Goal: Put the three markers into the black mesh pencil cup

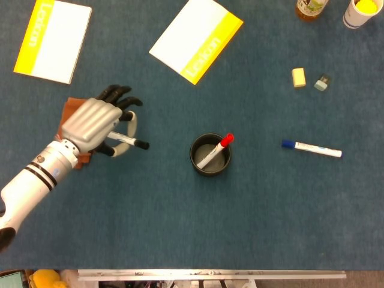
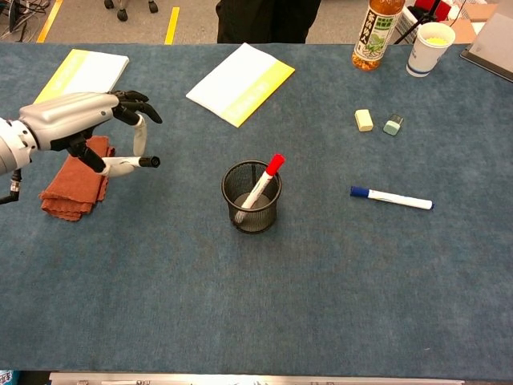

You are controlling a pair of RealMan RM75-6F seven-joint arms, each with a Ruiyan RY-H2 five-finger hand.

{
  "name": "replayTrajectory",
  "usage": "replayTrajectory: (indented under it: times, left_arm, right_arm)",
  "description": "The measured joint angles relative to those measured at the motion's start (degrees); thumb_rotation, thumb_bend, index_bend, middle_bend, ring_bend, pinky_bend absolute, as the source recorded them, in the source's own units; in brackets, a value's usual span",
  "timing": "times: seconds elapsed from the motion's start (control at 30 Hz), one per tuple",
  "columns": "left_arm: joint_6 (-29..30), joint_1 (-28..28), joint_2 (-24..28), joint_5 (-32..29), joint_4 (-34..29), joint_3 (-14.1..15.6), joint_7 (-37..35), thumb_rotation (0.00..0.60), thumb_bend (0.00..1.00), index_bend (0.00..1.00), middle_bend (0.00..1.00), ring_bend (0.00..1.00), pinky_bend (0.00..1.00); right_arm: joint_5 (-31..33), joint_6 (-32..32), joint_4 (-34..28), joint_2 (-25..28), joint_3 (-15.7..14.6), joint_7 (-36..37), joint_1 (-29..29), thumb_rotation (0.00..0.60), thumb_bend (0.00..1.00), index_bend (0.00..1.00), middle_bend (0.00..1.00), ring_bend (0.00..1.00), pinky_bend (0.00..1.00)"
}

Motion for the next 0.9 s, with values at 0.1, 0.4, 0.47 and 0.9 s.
replayTrajectory:
  times: [0.1, 0.4, 0.47, 0.9]
  left_arm:
    - [-1.11, -0.96, 1.59, 1.51, -2.18, -0.20, -6.04, 0.600, 0.27, 0.62, 0.19, 0.00, 0.01]
    - [-4.55, -4.97, 4.63, 4.71, -8.72, -1.23, -18.78, 0.600, 0.27, 0.62, 0.19, 0.00, 0.01]
    - [-4.83, -5.69, 4.67, 5.20, -9.43, -1.42, -19.36, 0.600, 0.27, 0.62, 0.19, 0.00, 0.01]
    - [-8.36, -9.76, 1.86, 1.29, -11.55, -3.85, -25.31, 0.600, 0.27, 0.62, 0.19, 0.00, 0.01]
  right_arm:
    - [-0.02, -0.10, 0.00, -0.10, -0.02, -0.08, 0.08, 0.600, 0.34, 0.10, 0.04, 0.00, 0.05]
    - [-0.24, -0.42, 0.12, -0.50, -0.23, -0.32, 0.28, 0.600, 0.34, 0.10, 0.04, 0.00, 0.05]
    - [-0.25, -0.44, 0.21, -0.56, -0.33, -0.37, 0.24, 0.600, 0.34, 0.10, 0.04, 0.00, 0.05]
    - [-0.19, -0.82, 0.47, -0.67, -0.44, -0.46, 0.43, 0.600, 0.34, 0.10, 0.04, 0.00, 0.05]
